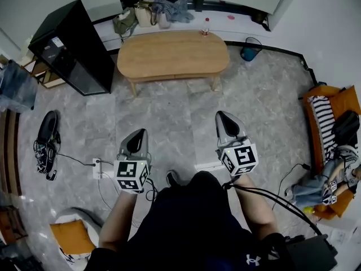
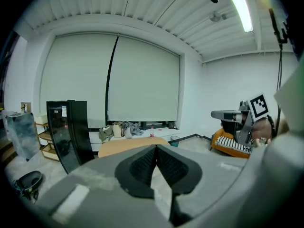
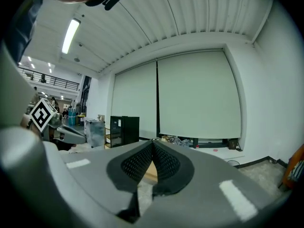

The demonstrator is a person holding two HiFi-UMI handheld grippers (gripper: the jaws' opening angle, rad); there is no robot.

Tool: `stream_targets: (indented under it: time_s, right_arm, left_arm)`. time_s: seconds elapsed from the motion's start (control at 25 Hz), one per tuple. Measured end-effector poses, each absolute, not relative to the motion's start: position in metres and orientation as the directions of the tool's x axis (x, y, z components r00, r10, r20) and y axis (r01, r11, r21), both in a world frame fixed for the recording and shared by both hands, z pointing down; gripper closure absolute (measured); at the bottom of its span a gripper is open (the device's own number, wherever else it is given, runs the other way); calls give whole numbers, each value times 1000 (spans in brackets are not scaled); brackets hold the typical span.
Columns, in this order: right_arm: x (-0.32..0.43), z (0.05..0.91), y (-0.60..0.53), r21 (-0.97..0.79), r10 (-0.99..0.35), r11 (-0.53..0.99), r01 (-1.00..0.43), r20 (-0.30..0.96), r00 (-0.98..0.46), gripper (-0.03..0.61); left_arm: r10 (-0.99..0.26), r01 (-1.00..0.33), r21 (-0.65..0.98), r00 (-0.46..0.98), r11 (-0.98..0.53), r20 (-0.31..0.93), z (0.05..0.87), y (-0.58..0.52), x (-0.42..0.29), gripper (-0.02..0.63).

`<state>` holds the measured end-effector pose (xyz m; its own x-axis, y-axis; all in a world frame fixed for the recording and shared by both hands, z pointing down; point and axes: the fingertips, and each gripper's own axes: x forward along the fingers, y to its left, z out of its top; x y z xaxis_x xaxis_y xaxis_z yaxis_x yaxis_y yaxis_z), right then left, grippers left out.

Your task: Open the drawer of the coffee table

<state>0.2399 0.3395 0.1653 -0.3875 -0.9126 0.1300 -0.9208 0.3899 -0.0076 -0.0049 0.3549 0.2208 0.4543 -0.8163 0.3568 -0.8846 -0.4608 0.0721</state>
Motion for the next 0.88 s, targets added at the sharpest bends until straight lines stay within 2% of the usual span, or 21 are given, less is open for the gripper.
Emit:
stream_targets:
  time_s: [0.4,0.88]
  right_arm:
    - [198,175,296,-12,-907,397,-918,144,-395,578]
    - [160,213,160,-103,-877,440,-892,163,-452,578]
  left_arm:
    - [-813,-896,96,435,-433,386,243,324,-57,611]
    - [-829,-931,64,350,-360,436,253,220,-103,611]
